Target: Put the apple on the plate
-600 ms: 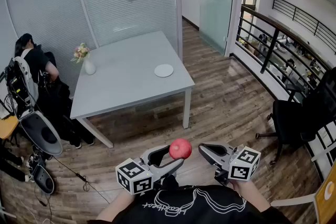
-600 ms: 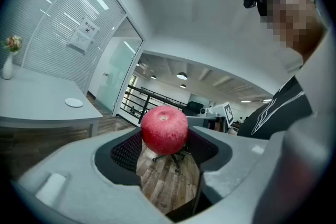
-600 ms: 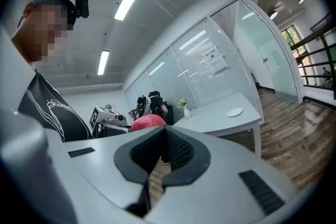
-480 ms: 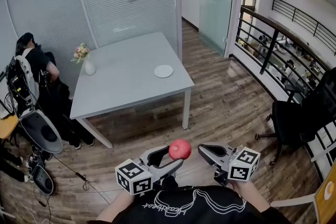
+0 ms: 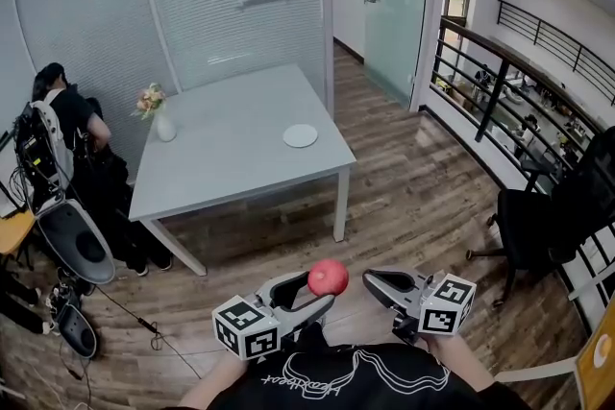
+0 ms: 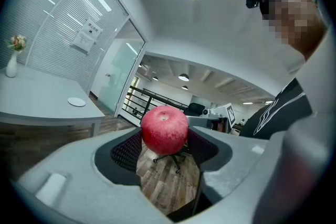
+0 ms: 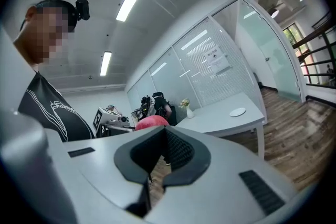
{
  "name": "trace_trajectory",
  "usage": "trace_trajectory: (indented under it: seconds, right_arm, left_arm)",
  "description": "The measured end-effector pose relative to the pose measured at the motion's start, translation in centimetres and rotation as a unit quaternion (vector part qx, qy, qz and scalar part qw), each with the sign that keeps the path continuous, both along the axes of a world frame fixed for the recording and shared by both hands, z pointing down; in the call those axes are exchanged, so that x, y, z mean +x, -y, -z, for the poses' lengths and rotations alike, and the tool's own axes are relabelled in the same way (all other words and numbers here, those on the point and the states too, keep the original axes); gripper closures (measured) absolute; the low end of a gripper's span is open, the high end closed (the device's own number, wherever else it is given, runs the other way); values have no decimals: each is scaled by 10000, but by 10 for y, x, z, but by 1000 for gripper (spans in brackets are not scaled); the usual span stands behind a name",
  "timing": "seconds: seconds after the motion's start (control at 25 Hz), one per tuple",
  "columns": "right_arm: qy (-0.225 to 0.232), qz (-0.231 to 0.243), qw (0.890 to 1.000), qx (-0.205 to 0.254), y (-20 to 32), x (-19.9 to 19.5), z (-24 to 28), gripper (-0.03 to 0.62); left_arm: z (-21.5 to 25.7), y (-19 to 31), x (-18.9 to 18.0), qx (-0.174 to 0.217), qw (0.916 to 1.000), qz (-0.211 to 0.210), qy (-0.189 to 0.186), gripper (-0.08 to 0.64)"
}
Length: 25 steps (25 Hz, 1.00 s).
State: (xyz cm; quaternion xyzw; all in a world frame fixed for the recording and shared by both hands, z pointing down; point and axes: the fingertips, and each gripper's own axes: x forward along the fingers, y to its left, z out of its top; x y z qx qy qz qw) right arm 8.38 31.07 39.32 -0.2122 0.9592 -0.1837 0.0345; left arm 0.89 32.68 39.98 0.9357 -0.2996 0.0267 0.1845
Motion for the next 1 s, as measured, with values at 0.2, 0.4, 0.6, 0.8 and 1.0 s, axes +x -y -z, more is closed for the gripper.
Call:
trace_trajectory:
  seconds: [0.2, 0.4, 0.6, 0.8, 1.0]
  right_arm:
    - [34, -60, 10000, 24, 7, -1, 2, 583]
    - [36, -89, 10000, -14, 19, -1, -1, 583]
    - [51, -117, 9999, -25, 41, -8, -1, 583]
    - [59, -160, 9998, -84, 67, -13, -6, 583]
    - [8, -270, 9994, -225, 105, -18, -12, 583]
  left_arm:
    - [2, 5, 0, 33, 10000, -29, 18, 279]
    - [0, 18, -2, 27, 10000, -17, 27, 279]
    - [3, 39, -8, 55, 10000, -37, 15, 279]
    - [0, 66, -15, 47, 10000, -54, 17, 279]
    - [-4, 103, -22, -34, 9999, -97, 0, 279]
